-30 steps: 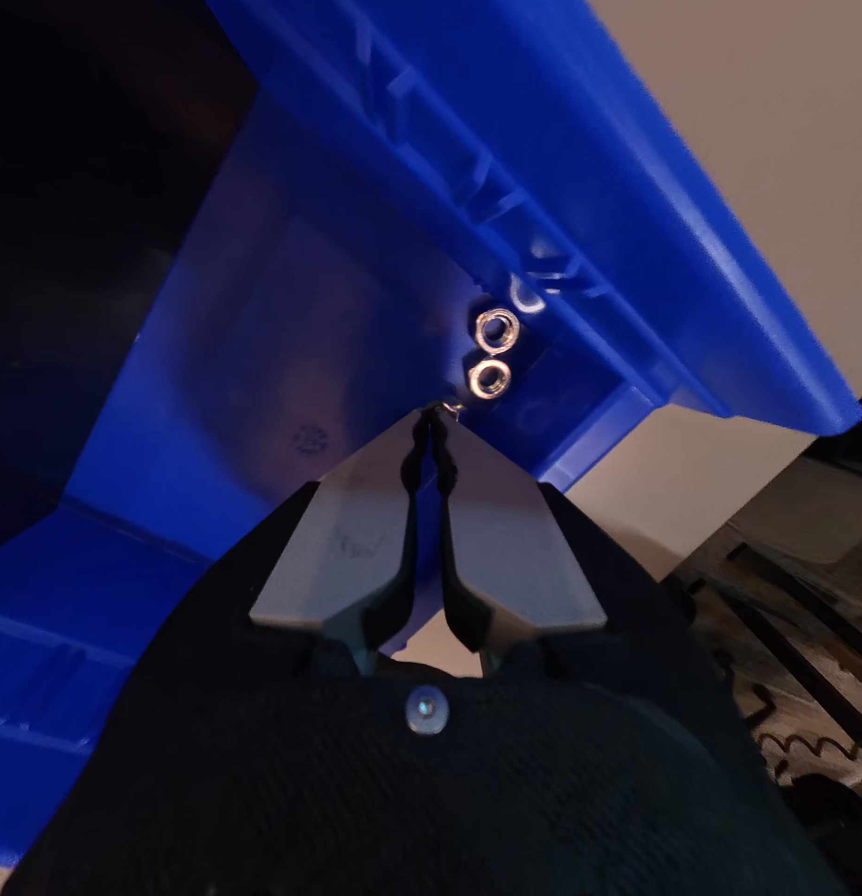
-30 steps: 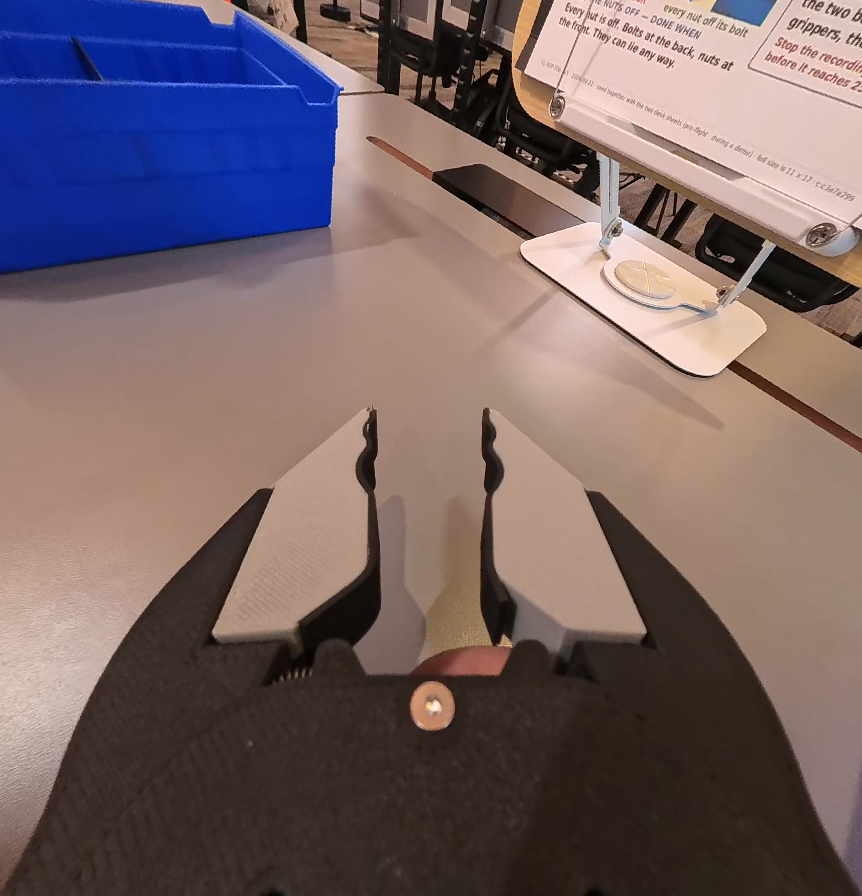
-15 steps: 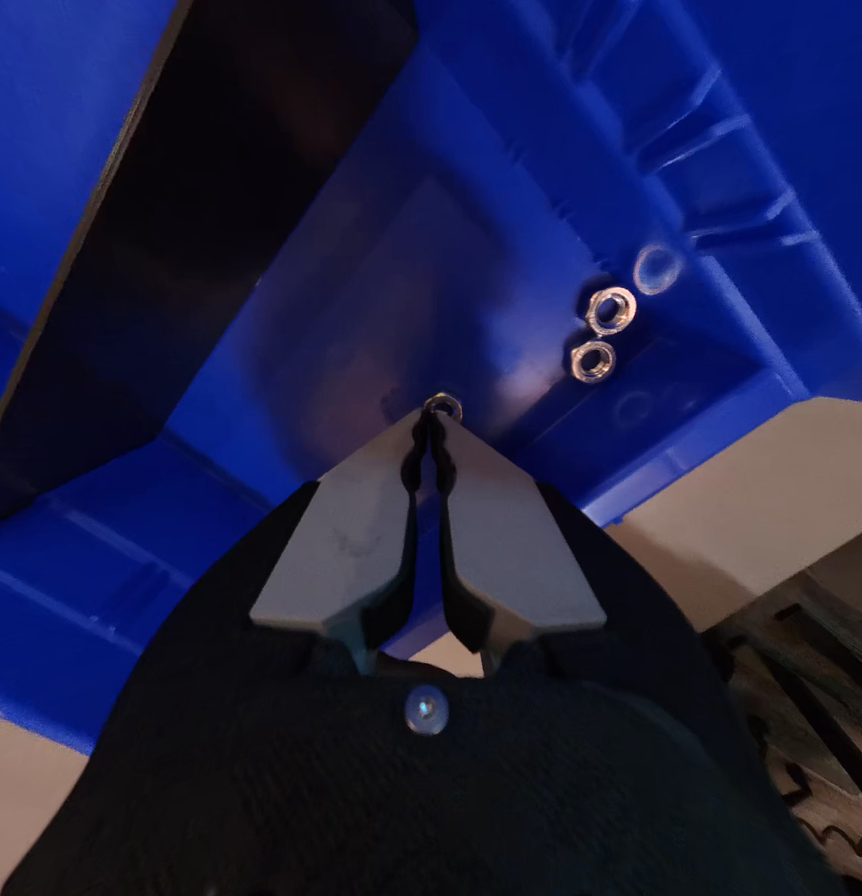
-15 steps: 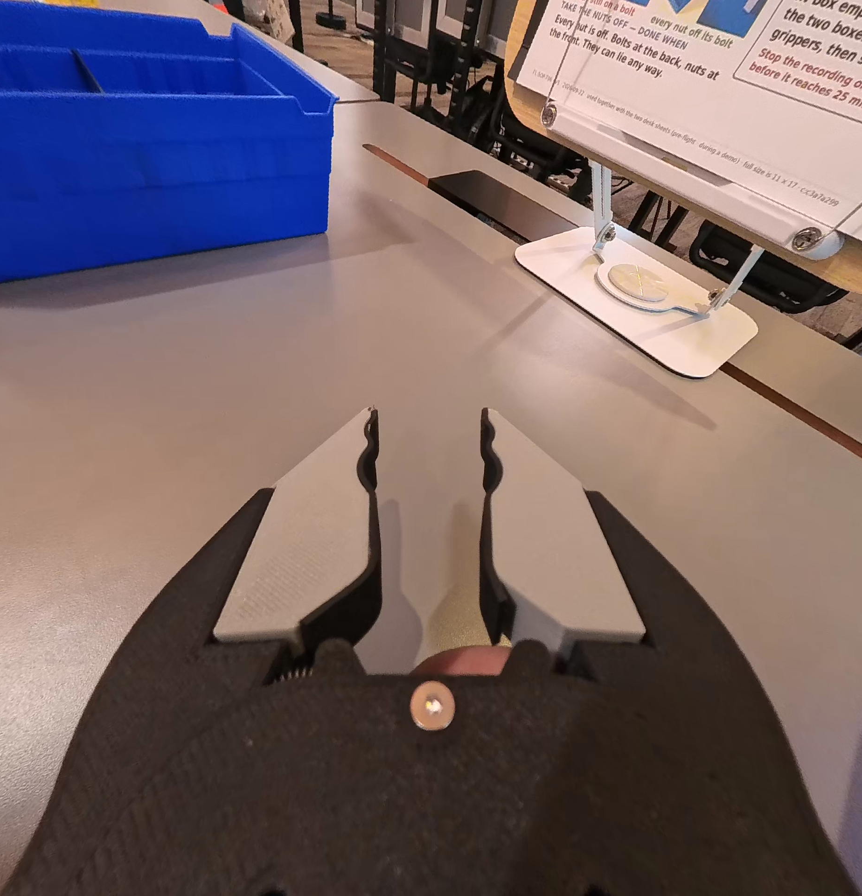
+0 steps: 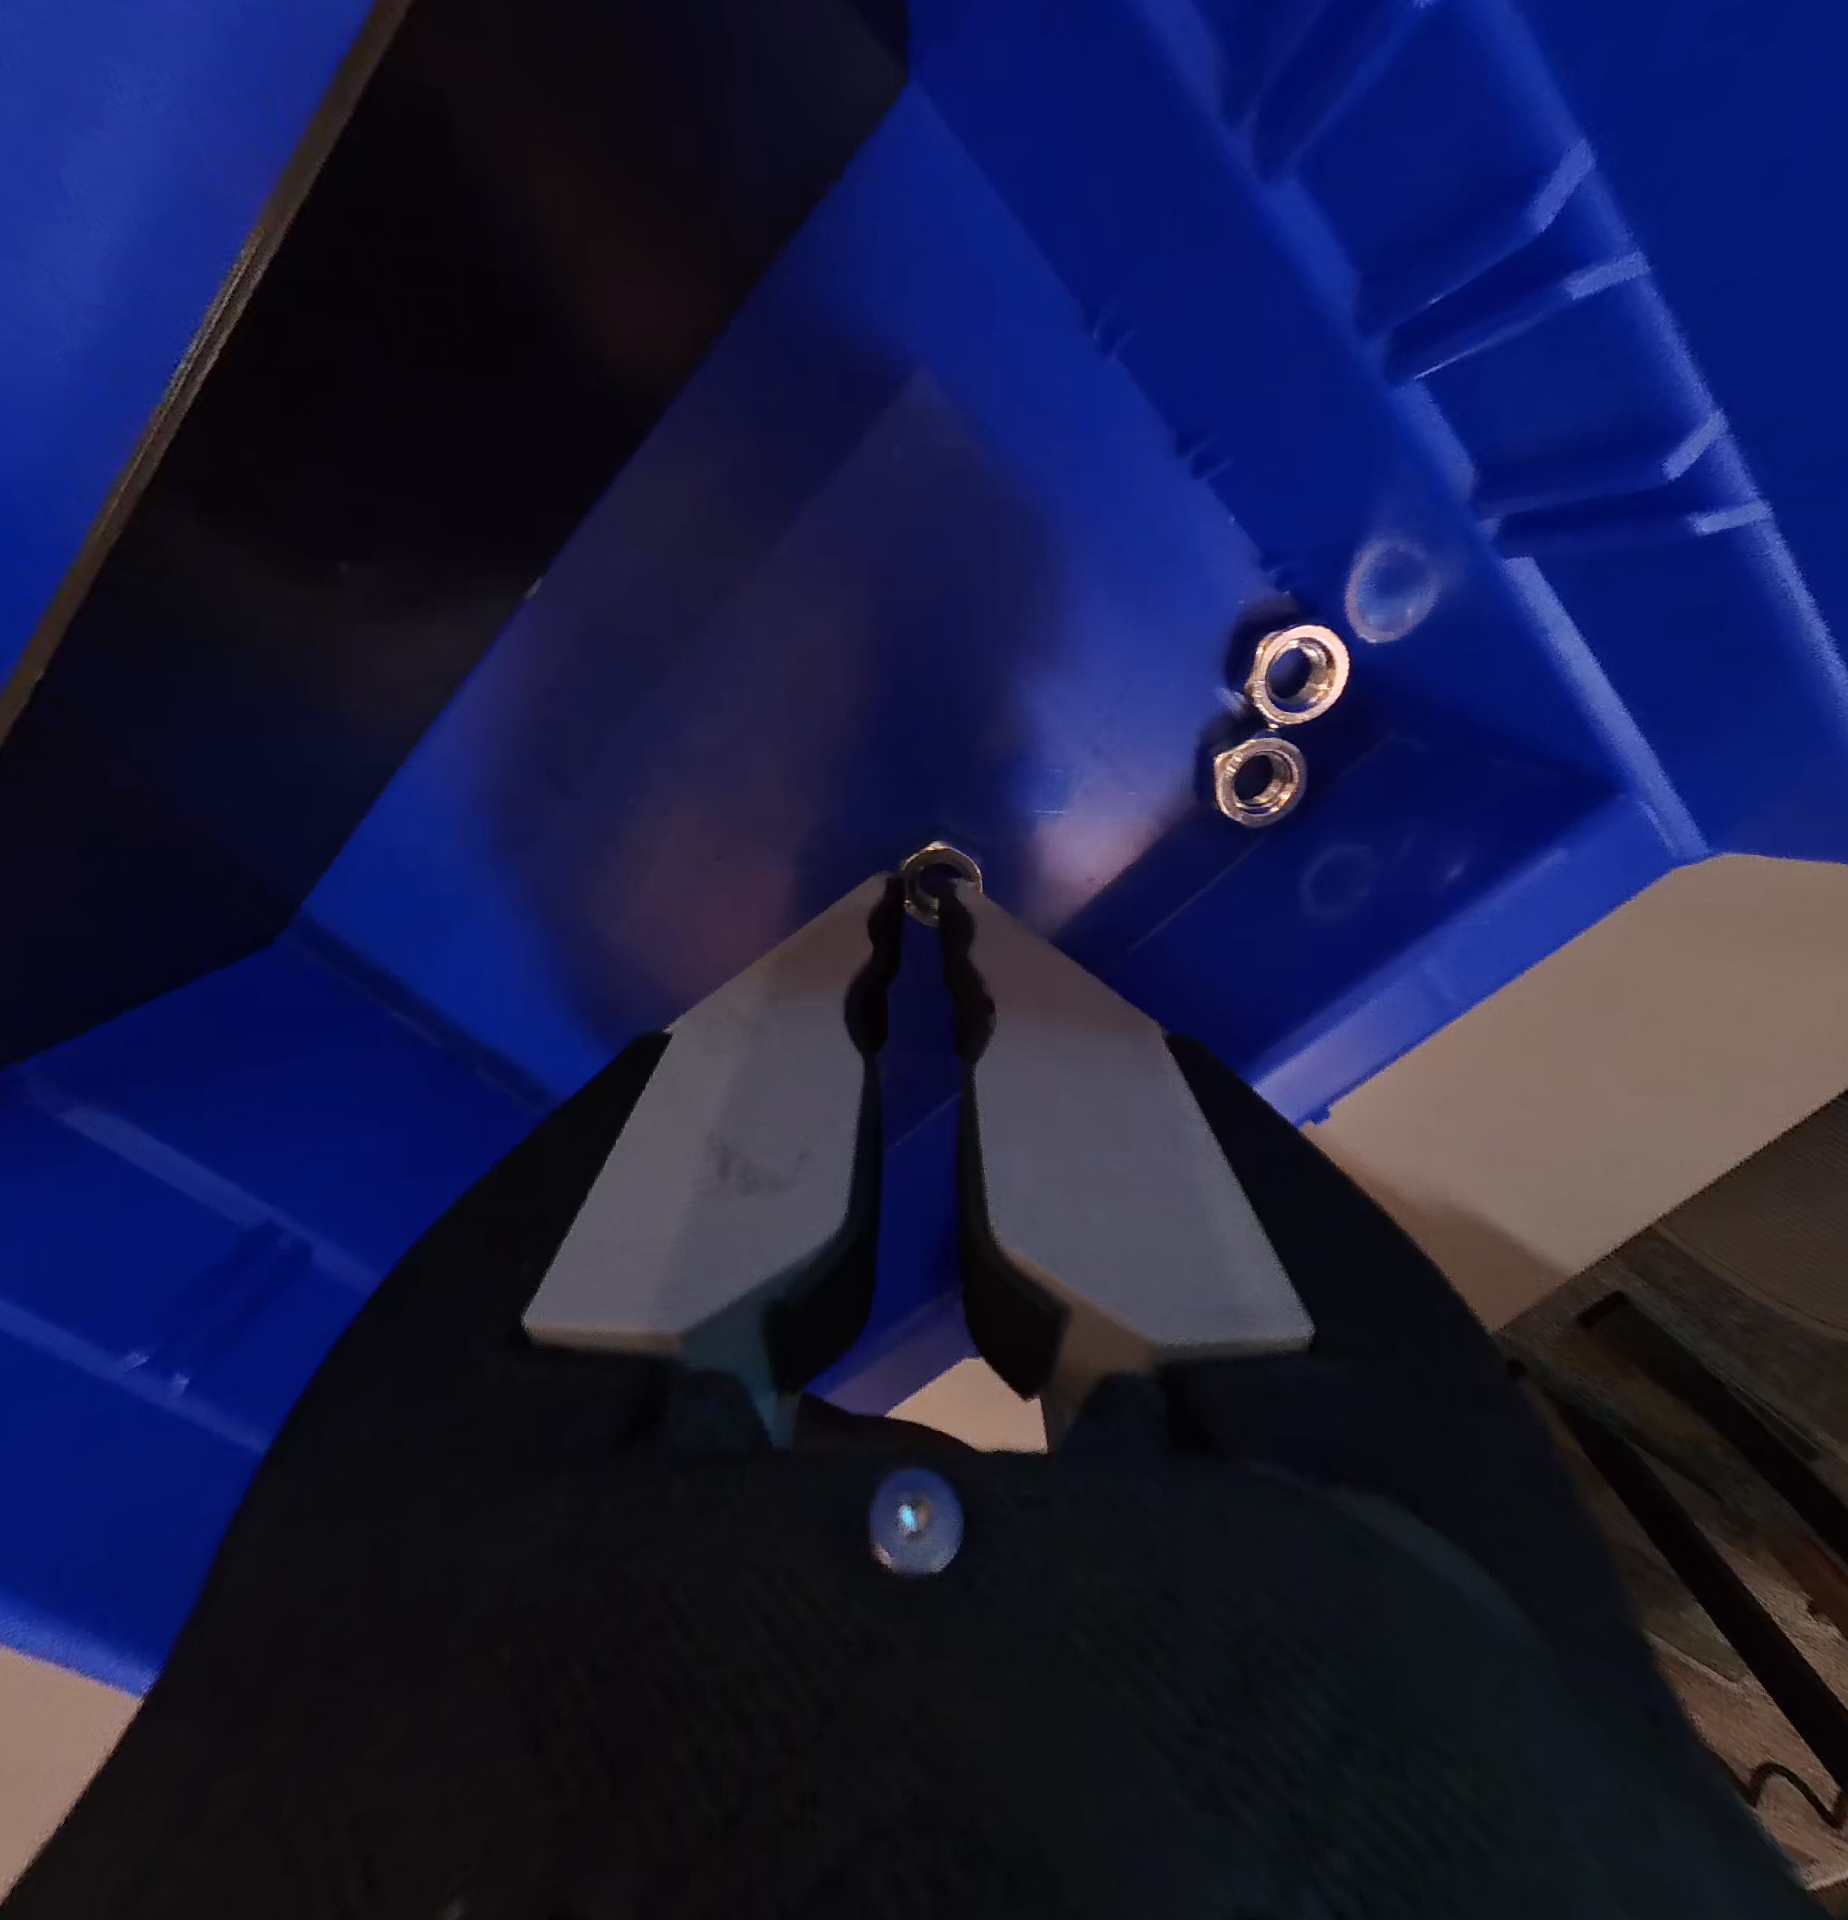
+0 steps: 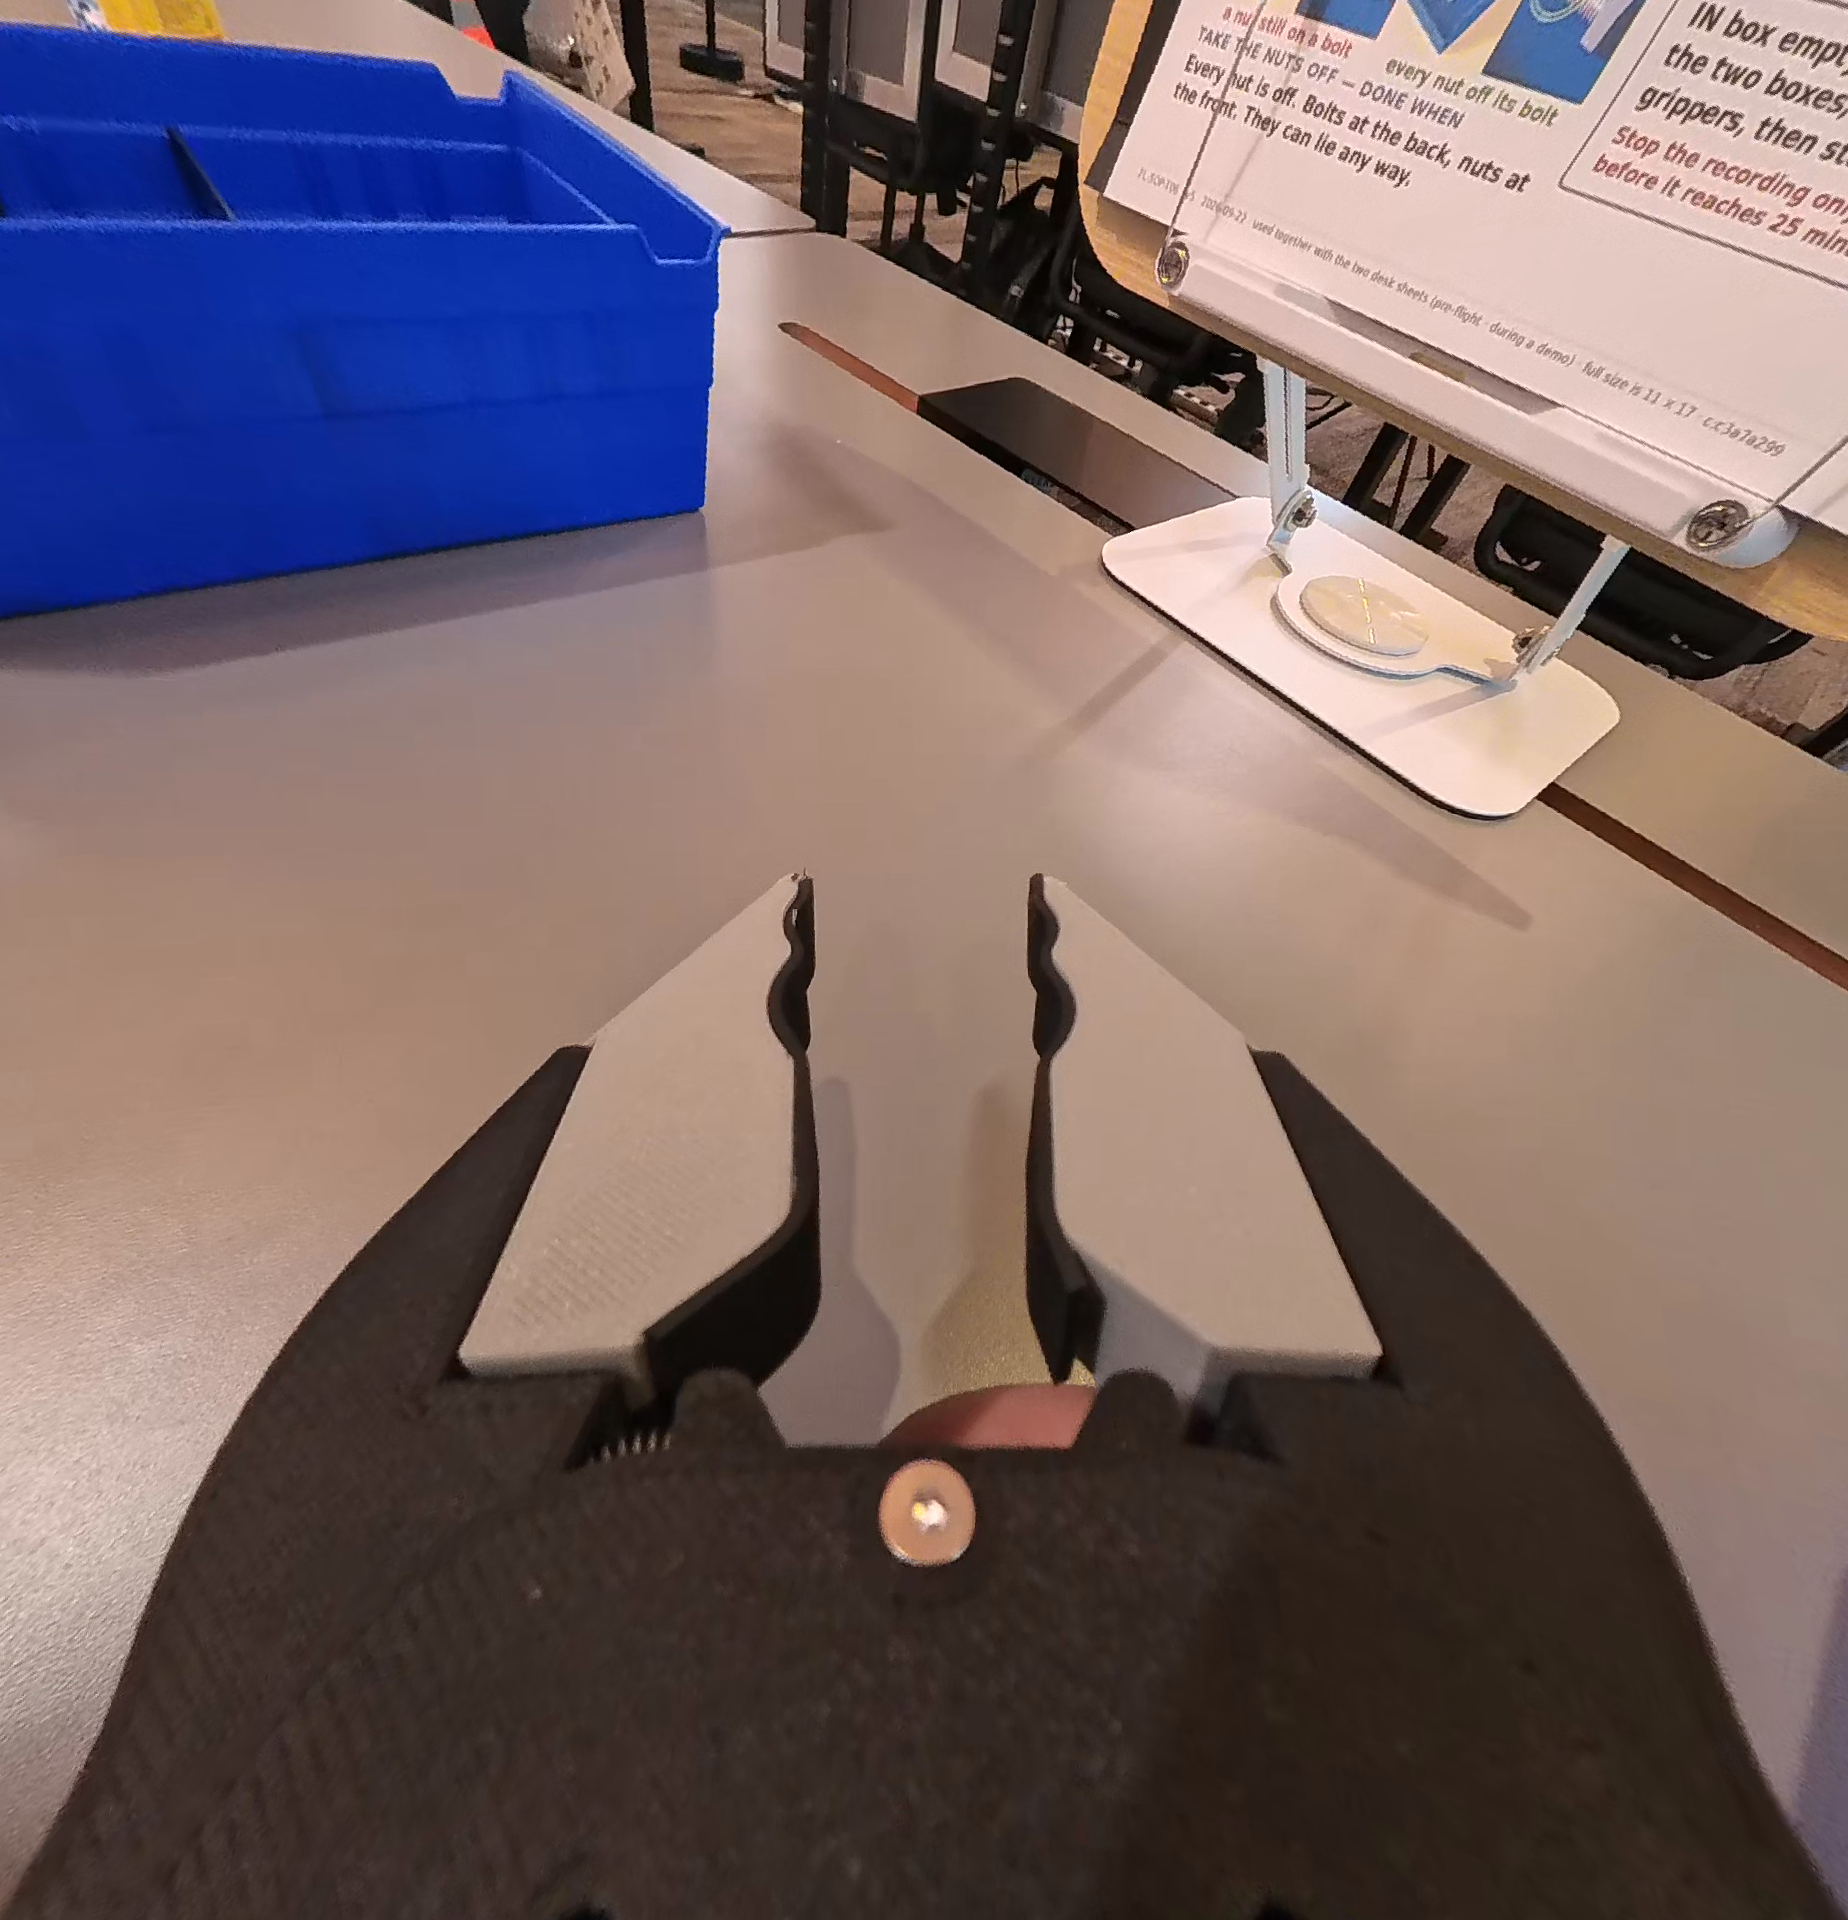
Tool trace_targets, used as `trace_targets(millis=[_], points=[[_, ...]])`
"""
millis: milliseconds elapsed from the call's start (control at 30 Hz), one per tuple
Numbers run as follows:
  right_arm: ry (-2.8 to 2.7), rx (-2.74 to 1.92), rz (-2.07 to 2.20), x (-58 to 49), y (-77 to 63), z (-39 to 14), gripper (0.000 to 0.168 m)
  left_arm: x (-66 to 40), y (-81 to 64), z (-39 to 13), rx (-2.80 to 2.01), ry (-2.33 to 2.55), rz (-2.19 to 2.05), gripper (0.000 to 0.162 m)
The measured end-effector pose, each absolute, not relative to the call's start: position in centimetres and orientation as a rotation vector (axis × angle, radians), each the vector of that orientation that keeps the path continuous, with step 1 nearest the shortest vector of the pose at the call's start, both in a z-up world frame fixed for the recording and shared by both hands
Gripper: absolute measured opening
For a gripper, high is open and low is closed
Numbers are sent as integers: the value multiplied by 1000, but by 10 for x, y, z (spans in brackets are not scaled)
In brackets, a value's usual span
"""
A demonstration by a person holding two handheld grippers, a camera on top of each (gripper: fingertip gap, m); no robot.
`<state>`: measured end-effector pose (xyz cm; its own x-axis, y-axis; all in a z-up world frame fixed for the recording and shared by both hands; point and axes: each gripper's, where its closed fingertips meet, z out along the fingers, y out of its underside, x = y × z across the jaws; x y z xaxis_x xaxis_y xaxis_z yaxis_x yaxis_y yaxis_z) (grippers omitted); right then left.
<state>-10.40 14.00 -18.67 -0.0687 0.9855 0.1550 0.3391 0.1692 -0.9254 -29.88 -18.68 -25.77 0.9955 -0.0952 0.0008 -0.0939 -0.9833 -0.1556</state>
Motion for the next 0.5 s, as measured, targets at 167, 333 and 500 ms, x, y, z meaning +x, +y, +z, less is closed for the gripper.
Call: trace_targets(millis=[167,333,500], points=[[-1565,-1303,930,-104,139,-185,38,-299,-187,-258,-2981,131,-15,5],[-1564,-1301,934,-103,138,-184,38,-305,-189,-262,-3010,148,53,7],[-1563,-1298,937,-103,137,-183,37,-303,-187,-263,-2990,139,12,5]])
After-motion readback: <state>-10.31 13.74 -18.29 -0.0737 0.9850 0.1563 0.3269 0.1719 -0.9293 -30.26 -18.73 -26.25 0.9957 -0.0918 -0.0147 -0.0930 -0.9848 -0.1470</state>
